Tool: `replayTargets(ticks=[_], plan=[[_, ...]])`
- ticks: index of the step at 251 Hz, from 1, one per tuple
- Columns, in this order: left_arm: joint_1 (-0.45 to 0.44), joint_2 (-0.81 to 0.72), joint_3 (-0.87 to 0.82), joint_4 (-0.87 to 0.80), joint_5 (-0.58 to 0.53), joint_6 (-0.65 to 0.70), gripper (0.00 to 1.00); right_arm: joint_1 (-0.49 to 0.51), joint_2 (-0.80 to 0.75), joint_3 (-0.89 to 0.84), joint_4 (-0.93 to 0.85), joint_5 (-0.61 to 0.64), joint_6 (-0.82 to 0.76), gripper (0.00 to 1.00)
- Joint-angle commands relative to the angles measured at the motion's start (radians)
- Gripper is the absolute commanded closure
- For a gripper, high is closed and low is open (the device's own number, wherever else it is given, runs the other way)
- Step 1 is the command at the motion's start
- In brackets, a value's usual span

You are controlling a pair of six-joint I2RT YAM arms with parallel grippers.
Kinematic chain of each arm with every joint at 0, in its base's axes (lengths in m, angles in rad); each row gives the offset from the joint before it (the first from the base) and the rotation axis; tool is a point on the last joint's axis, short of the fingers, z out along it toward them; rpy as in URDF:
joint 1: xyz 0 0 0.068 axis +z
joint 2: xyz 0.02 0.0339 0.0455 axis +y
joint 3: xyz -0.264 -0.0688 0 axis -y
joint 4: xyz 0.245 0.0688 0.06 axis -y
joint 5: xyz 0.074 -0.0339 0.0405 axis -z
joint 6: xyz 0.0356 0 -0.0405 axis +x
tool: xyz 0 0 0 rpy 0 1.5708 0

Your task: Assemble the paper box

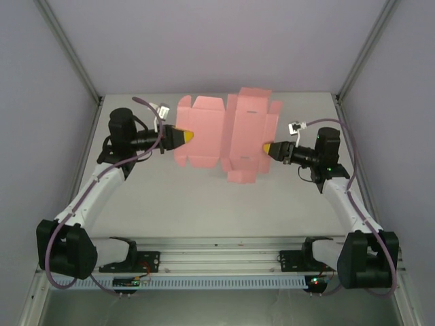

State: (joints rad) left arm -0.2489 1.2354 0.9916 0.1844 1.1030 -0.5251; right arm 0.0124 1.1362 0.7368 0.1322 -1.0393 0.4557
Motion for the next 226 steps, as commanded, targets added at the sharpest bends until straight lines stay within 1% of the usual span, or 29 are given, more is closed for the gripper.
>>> replayTargets(ticks=[1, 8, 15, 27, 31, 39, 48, 53, 58, 66, 70, 73, 98, 122, 144, 162, 175, 188, 210, 226], plan=[[-0.005, -0.025, -0.001, 0.007, -0.034, 0.009, 1.00, -0.001, -0.032, -0.002, 0.025, -0.038, 0.020, 0.91], [-0.004, -0.027, -0.004, -0.006, -0.054, 0.012, 1.00, -0.003, -0.038, 0.000, 0.011, -0.024, 0.009, 0.98], [-0.004, -0.029, -0.004, -0.024, -0.078, 0.021, 1.00, -0.003, -0.044, 0.001, -0.005, -0.005, -0.005, 1.00], [-0.004, -0.028, -0.007, -0.066, -0.115, 0.038, 0.92, -0.002, -0.055, 0.011, -0.036, 0.051, -0.042, 1.00], [-0.004, -0.028, -0.007, -0.080, -0.127, 0.045, 0.87, 0.002, -0.057, 0.016, -0.057, 0.068, -0.052, 1.00], [-0.005, -0.028, -0.010, -0.116, -0.163, 0.058, 0.73, 0.014, -0.058, 0.027, -0.110, 0.097, -0.081, 1.00], [-0.004, -0.030, -0.013, -0.164, -0.216, 0.070, 0.63, 0.027, -0.054, 0.045, -0.186, 0.124, -0.139, 1.00], [-0.004, -0.032, -0.017, -0.188, -0.248, 0.078, 0.55, 0.036, -0.048, 0.053, -0.228, 0.139, -0.171, 1.00], [-0.004, -0.034, -0.021, -0.215, -0.282, 0.085, 0.43, 0.042, -0.044, 0.059, -0.258, 0.151, -0.192, 1.00], [-0.004, -0.036, -0.025, -0.271, -0.348, 0.098, 0.19, 0.056, -0.031, 0.068, -0.300, 0.171, -0.216, 1.00], [-0.004, -0.037, -0.025, -0.304, -0.384, 0.104, 0.03, 0.063, -0.023, 0.069, -0.317, 0.178, -0.222, 1.00], [-0.004, -0.038, -0.026, -0.327, -0.413, 0.108, 0.00, 0.069, -0.016, 0.071, -0.329, 0.185, -0.225, 1.00], [-0.002, -0.046, -0.034, -0.508, -0.650, 0.117, 0.01, 0.116, 0.046, 0.082, -0.433, 0.286, -0.277, 1.00], [0.006, -0.059, -0.065, -0.582, -0.768, 0.104, 0.01, 0.164, 0.117, 0.104, -0.505, 0.394, -0.348, 1.00], [0.021, -0.069, -0.094, -0.600, -0.791, 0.088, 0.00, 0.213, 0.183, 0.148, -0.553, 0.515, -0.433, 1.00], [0.032, -0.070, -0.102, -0.610, -0.792, 0.083, 0.00, 0.258, 0.241, 0.219, -0.612, 0.660, -0.528, 1.00], [0.036, -0.071, -0.100, -0.615, -0.792, 0.083, 0.01, 0.287, 0.288, 0.289, -0.656, 0.772, -0.627, 1.00], [0.037, -0.072, -0.097, -0.614, -0.786, 0.081, 0.00, 0.316, 0.335, 0.359, -0.680, 0.885, -0.686, 1.00], [0.037, -0.074, -0.097, -0.608, -0.777, 0.076, 0.00, 0.359, 0.393, 0.444, -0.679, 1.020, -0.793, 1.00], [0.039, -0.077, -0.102, -0.600, -0.772, 0.072, 0.00, 0.388, 0.428, 0.504, -0.653, 1.077, -0.872, 1.00]])
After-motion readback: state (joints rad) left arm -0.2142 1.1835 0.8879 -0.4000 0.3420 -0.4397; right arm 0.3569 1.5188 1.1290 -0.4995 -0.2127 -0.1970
